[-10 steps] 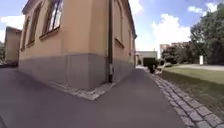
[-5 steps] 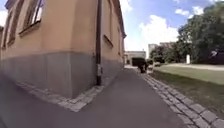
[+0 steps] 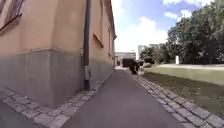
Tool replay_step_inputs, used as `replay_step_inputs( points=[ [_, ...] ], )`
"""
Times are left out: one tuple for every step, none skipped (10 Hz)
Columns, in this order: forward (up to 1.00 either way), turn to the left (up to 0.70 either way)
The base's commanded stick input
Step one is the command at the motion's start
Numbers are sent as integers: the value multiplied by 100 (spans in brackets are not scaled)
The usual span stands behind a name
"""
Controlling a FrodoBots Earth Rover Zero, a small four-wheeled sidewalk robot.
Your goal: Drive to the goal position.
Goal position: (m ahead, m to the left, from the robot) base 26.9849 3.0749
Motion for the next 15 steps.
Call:
replay_step_inputs(
  points=[
    [85, 1],
    [85, 1],
    [85, 1],
    [85, 1],
    [85, 1],
    [85, 1],
    [85, 1],
    [85, 1],
    [85, 1],
    [85, 1],
    [85, 1],
    [85, 1],
    [85, 1],
    [85, 1],
    [85, 1]
  ],
)
